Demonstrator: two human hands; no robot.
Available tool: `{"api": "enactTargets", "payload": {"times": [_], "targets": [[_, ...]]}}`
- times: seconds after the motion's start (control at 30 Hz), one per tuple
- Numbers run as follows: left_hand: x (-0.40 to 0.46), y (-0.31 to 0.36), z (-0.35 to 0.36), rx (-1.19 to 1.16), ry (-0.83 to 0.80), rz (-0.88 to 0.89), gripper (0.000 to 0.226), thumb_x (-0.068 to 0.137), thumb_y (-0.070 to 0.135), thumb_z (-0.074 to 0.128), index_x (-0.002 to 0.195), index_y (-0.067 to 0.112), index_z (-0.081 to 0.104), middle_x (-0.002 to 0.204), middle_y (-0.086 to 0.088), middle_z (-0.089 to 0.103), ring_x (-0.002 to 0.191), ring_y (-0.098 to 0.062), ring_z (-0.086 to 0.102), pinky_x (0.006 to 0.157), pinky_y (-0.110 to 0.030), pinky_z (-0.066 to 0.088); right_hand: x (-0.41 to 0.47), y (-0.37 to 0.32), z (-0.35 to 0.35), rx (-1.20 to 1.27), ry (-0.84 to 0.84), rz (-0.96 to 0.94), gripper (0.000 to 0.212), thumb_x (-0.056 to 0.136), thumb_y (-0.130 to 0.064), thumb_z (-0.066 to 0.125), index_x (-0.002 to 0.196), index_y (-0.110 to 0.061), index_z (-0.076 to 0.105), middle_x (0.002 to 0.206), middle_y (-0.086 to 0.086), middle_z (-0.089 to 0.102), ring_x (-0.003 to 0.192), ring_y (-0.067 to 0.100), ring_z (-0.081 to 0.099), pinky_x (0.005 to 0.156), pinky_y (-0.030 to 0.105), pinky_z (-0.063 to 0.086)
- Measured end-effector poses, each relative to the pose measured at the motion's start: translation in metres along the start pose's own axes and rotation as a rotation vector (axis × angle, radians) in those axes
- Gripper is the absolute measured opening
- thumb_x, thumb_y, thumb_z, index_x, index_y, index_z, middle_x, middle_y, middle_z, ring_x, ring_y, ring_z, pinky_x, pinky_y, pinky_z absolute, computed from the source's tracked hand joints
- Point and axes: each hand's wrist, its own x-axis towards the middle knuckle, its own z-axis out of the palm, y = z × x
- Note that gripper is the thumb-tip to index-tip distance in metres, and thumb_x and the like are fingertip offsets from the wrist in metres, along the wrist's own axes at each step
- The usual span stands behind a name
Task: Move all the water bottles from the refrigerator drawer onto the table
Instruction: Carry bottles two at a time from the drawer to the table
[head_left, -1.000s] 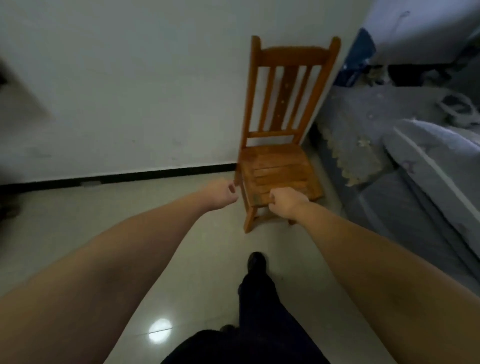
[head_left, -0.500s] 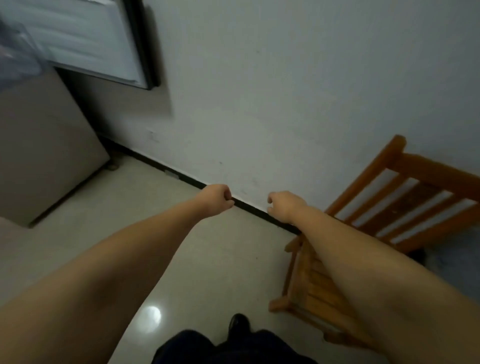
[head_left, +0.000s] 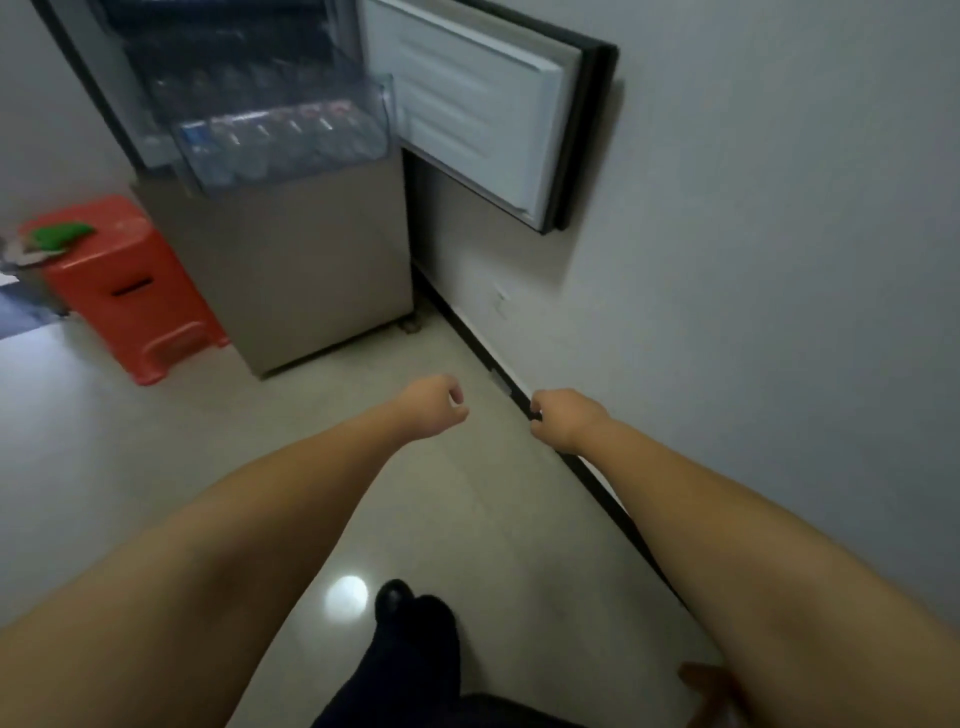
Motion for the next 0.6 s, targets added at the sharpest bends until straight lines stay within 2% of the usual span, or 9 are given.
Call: {"api": "enactTargets", "payload": {"times": [0.27,0.47,0.6], "targets": [[0.059,-0.087,-0.12,-0.04,0.12,-0.069,0.03,0.091,0.027,0.058,0.113,0.008,0.063,0.116,-0.01,0.064,0.107,-0.026,0.059,0.088,-0.029,0.046,0.108,-0.103,-0.077,-0.051,0.045,-0.093,0.033,0.096,-0.023,0.045,0.125,-0.011,0.055,0.124,0.012,0.057,0.108,0.03,0.057,0.089,0.036,0.048],[0.081,-0.141,-0.157,-0.091,0.164,-0.147,0.029,0.091,0.026,0.057,0.112,0.008,0.064,0.114,-0.011,0.065,0.105,-0.025,0.06,0.087,-0.029,0.046,0.164,-0.17,-0.108,-0.118,0.05,-0.213,0.038,0.097,-0.026,0.044,0.132,-0.012,0.051,0.132,0.013,0.053,0.118,0.03,0.053,0.095,0.036,0.044],[0.098,-0.172,-0.179,-0.121,0.209,-0.199,0.028,0.091,0.025,0.057,0.112,0.008,0.065,0.115,-0.011,0.065,0.106,-0.026,0.06,0.086,-0.028,0.045,0.204,-0.206,-0.121,-0.116,0.053,-0.296,0.035,0.096,-0.025,0.042,0.128,-0.013,0.051,0.127,0.012,0.057,0.111,0.031,0.056,0.092,0.039,0.049]]}}
